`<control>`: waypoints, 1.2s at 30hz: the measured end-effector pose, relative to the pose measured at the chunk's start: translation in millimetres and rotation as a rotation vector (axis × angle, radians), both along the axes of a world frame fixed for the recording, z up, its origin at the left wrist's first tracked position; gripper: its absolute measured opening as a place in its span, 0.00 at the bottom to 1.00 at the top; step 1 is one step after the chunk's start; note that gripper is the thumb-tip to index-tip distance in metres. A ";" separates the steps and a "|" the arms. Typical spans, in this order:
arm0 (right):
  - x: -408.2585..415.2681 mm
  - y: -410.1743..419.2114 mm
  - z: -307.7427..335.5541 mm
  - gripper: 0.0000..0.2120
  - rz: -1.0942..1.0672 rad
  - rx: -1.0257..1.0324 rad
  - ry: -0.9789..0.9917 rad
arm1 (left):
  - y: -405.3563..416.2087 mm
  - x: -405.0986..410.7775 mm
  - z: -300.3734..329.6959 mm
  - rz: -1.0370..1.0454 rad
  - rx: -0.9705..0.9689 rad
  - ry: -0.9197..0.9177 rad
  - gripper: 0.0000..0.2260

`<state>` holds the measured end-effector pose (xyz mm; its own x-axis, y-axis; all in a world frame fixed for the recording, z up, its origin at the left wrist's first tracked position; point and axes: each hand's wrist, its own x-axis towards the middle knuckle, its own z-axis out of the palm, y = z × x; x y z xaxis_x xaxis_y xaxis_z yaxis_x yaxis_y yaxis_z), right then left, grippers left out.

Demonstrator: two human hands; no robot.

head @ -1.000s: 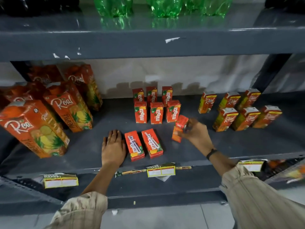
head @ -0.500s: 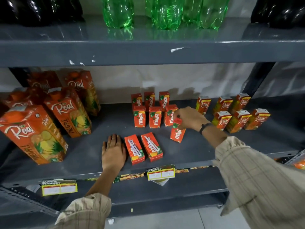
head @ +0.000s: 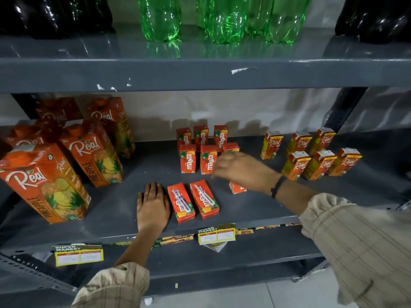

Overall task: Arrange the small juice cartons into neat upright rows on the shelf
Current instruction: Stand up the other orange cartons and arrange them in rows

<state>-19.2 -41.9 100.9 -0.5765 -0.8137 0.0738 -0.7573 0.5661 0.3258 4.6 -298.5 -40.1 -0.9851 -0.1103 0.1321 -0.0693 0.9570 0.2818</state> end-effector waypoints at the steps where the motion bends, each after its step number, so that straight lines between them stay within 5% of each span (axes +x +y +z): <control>1: 6.3 -9.1 -10.0 0.19 0.081 0.048 0.034 | -0.3 0.3 -0.2 -0.001 0.000 0.000 0.22; 6: 25.8 -31.2 -60.0 0.16 0.273 0.252 0.010 | 0.3 0.2 0.4 0.004 0.006 -0.012 0.22; 10: 22.9 -33.0 -63.9 0.16 0.310 0.211 0.014 | 1.0 -0.5 1.2 0.007 0.009 -0.006 0.22; 13: 22.3 -35.8 -50.0 0.23 0.154 -0.005 -0.022 | 0.0 -0.6 -0.1 0.015 0.018 -0.008 0.22; 17: 17.3 -42.4 -16.1 0.26 -0.378 -0.557 -0.240 | 0.6 -1.5 -0.5 0.013 0.014 -0.008 0.22; 19: 14.9 -46.3 -9.8 0.25 -0.519 -0.655 -0.250 | 1.1 -1.1 0.0 0.009 0.003 -0.012 0.22; 31: 6.0 -66.1 4.7 0.32 -0.851 -0.317 -0.154 | -0.2 -0.7 0.0 0.004 -0.005 -0.016 0.22; 36: -9.0 -63.8 16.8 0.14 -0.768 -0.255 -0.462 | 0.0 -0.2 1.2 0.002 -0.004 -0.016 0.22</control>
